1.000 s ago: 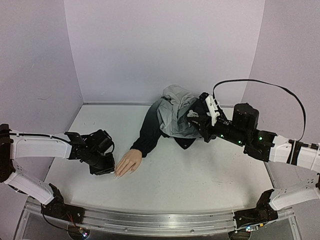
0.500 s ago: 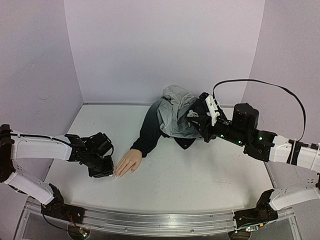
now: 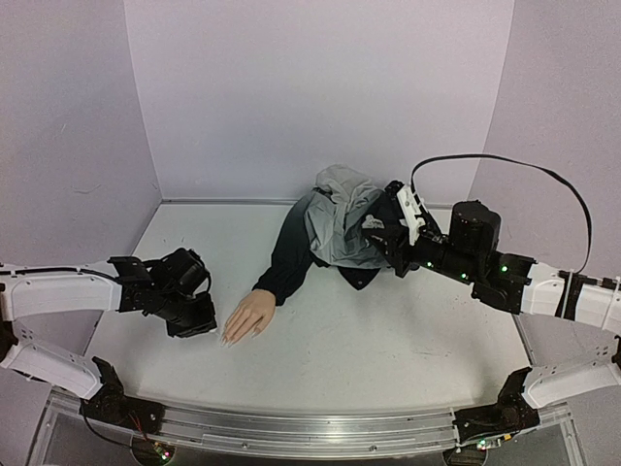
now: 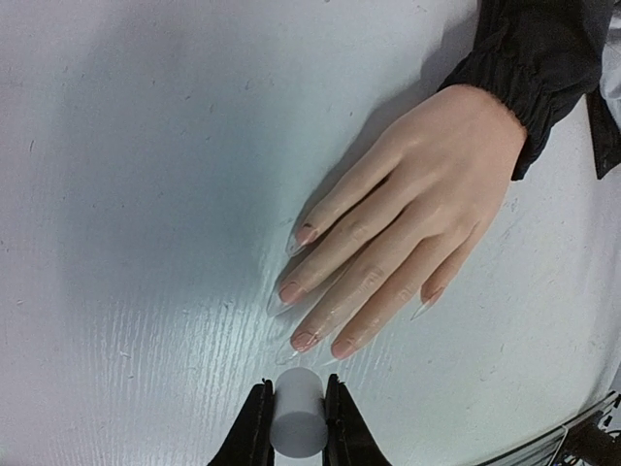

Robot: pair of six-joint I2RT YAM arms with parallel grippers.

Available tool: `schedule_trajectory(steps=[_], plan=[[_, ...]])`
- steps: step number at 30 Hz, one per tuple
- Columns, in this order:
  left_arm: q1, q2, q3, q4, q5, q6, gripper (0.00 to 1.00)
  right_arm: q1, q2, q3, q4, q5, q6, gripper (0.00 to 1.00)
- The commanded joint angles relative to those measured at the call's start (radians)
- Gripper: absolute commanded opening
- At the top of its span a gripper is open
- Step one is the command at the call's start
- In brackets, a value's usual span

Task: Paint the nails

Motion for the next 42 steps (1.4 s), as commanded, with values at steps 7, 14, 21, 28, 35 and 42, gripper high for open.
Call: schedule_trajectory(steps=[7, 14, 21, 28, 35, 42], plan=[[0.001, 0.092, 0.097, 0.019, -0.010, 0.039, 0.00, 0.003, -0.014, 0.007, 0.072, -0.001, 0.004, 0.00], [0.001, 0.104, 0.072, 0.035, -0.003, 0.031, 0.00, 0.002, -0.011, 0.007, 0.072, -0.002, 0.004, 0.00], [0.000, 0.123, 0.060, 0.049, 0.004, 0.027, 0.00, 0.001, -0.011, 0.007, 0.072, -0.001, 0.004, 0.00], [0.000, 0.125, 0.044, 0.060, 0.008, 0.020, 0.00, 0.003, -0.009, 0.009, 0.072, -0.001, 0.005, 0.00], [0.000, 0.137, 0.037, 0.074, 0.025, 0.020, 0.00, 0.003, -0.010, 0.007, 0.072, 0.000, 0.005, 0.00], [-0.001, 0.122, 0.012, 0.075, 0.030, 0.011, 0.00, 0.003, -0.008, 0.009, 0.072, -0.002, 0.005, 0.00]])
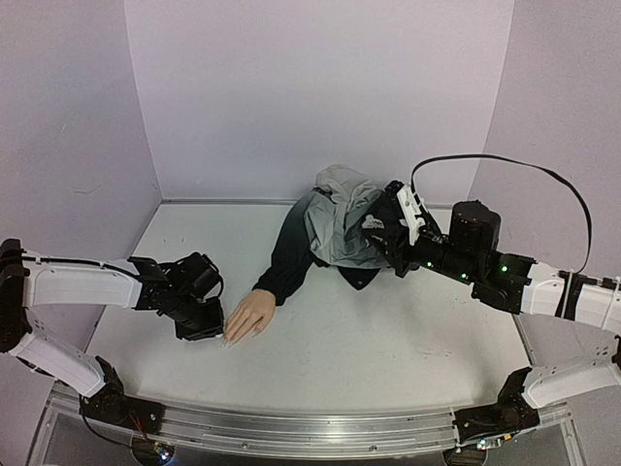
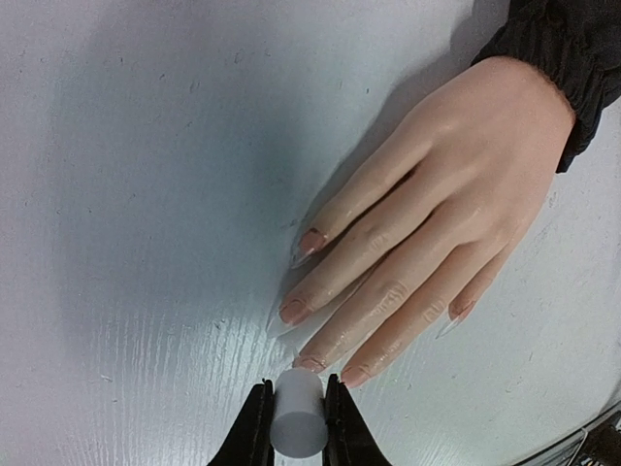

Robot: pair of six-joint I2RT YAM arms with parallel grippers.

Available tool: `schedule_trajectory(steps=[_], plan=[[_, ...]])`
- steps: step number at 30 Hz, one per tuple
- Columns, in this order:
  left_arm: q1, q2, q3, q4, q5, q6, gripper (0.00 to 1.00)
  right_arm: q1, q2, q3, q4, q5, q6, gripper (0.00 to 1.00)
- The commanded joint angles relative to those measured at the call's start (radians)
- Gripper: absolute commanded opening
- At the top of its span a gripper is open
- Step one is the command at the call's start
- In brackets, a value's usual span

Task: Paint the nails

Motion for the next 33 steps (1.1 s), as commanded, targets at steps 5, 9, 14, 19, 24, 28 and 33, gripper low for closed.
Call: schedule_trajectory(steps=[5, 9, 14, 19, 24, 28, 33], plan=[[0.000, -0.026, -0.031, 0.024, 0.008, -0.019, 0.00, 0.002, -0.006, 0.010, 0.071, -0.004, 0.005, 0.00], [0.000, -0.031, -0.036, 0.025, 0.012, -0.019, 0.00, 0.003, -0.003, 0.012, 0.071, -0.007, 0.007, 0.00], [0.000, -0.064, -0.040, 0.018, 0.004, -0.019, 0.00, 0.002, -0.003, 0.013, 0.071, -0.006, 0.007, 0.00], [0.000, -0.115, -0.014, -0.010, -0.018, -0.010, 0.00, 0.002, 0.001, 0.015, 0.071, -0.008, 0.007, 0.00], [0.000, -0.125, 0.011, -0.021, -0.022, -0.004, 0.00, 0.004, 0.002, 0.016, 0.071, -0.008, 0.007, 0.00], [0.000, -0.086, 0.038, -0.020, -0.015, 0.009, 0.00, 0.003, 0.002, 0.015, 0.071, -0.009, 0.007, 0.00], [0.000, -0.052, 0.057, -0.017, -0.020, 0.023, 0.00, 0.002, -0.004, 0.012, 0.072, -0.004, 0.007, 0.00]])
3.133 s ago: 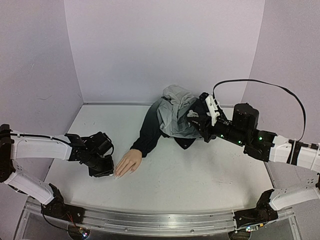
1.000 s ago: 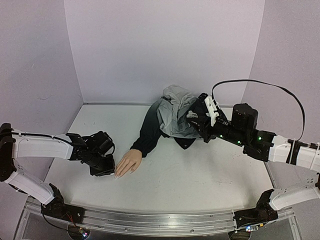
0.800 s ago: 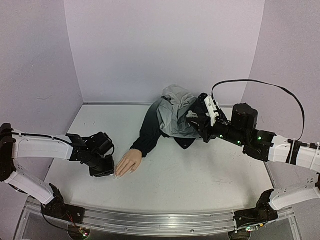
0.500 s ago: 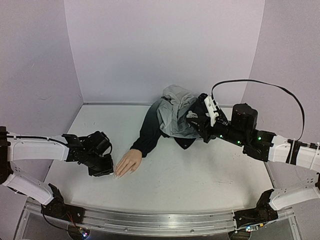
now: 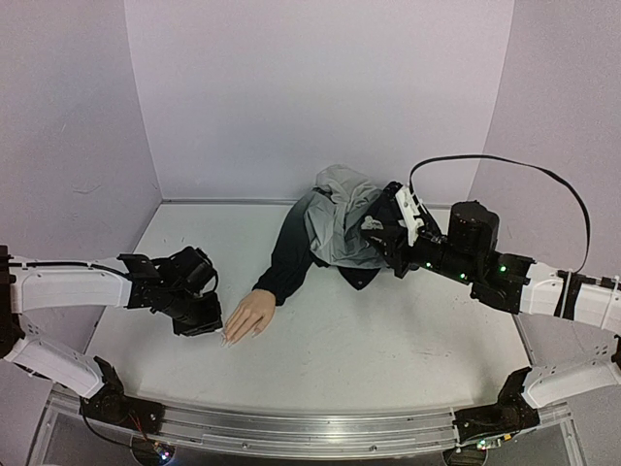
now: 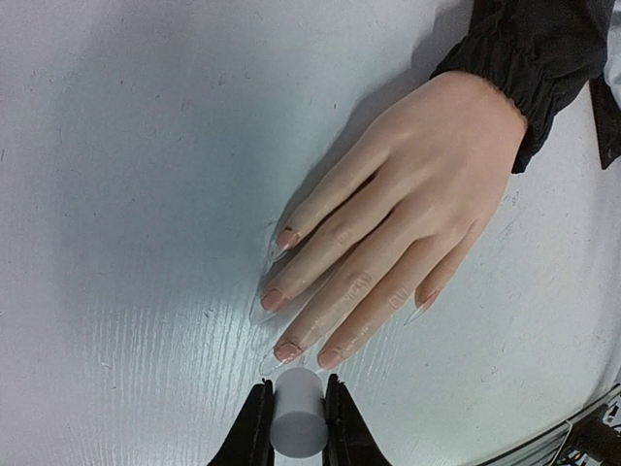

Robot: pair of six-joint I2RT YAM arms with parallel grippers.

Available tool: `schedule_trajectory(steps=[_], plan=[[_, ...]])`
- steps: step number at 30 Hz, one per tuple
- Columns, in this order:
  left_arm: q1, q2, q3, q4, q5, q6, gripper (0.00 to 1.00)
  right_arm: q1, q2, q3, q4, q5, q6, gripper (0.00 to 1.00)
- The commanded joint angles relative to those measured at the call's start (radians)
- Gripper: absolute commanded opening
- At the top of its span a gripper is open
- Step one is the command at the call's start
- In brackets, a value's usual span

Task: Paint the nails

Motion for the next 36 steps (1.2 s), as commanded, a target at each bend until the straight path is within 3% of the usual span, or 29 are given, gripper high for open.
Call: schedule_trajectory(steps=[1, 36], plan=[[0.000, 0.028, 0.051, 0.007, -0.017, 0.019, 0.00, 0.003, -0.013, 0.011, 0.072, -0.001, 0.006, 0.00], [0.000, -0.002, -0.053, 0.032, 0.019, -0.008, 0.00, 0.001, -0.006, 0.012, 0.071, -0.006, 0.007, 0.00]])
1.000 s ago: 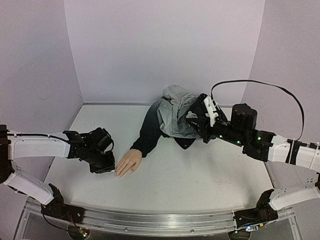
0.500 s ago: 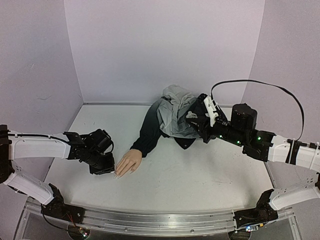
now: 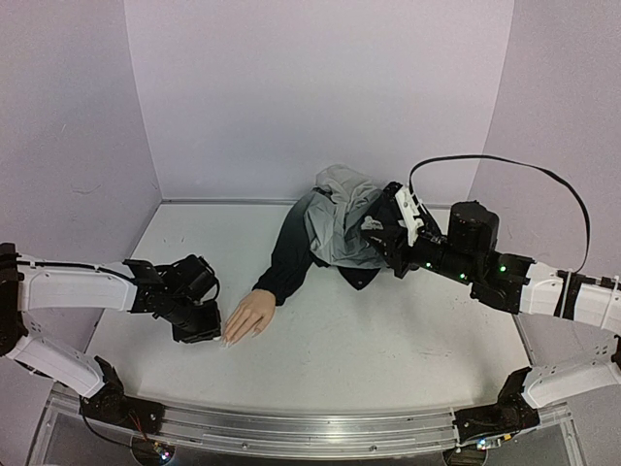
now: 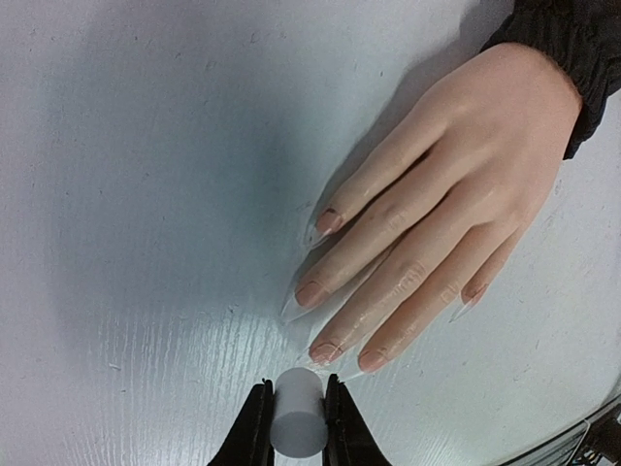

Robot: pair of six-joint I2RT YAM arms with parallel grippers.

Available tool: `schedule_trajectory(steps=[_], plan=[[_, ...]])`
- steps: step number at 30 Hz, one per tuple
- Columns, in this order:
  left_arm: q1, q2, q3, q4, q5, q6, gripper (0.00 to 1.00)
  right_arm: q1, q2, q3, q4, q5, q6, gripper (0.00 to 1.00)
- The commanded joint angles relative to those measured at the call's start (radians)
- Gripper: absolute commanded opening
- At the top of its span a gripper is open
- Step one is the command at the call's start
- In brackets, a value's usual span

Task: Paint the nails

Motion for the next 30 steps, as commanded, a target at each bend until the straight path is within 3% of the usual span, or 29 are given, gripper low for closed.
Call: schedule_trajectory(steps=[1, 11, 30], plan=[[0.000, -0.050, -0.024, 0.012, 0.004, -0.006, 0.00, 0.002, -0.006, 0.010, 0.071, -0.005, 0.007, 0.00], [0.000, -0.133, 0.023, -0.036, -0.045, 0.001, 0.00, 0.003, -0.006, 0.011, 0.071, -0.008, 0.008, 0.00], [0.000, -0.008, 0.084, 0.001, -0.051, 0.033, 0.00, 0.001, -0.016, 0.008, 0.070, -0.005, 0.007, 0.00]])
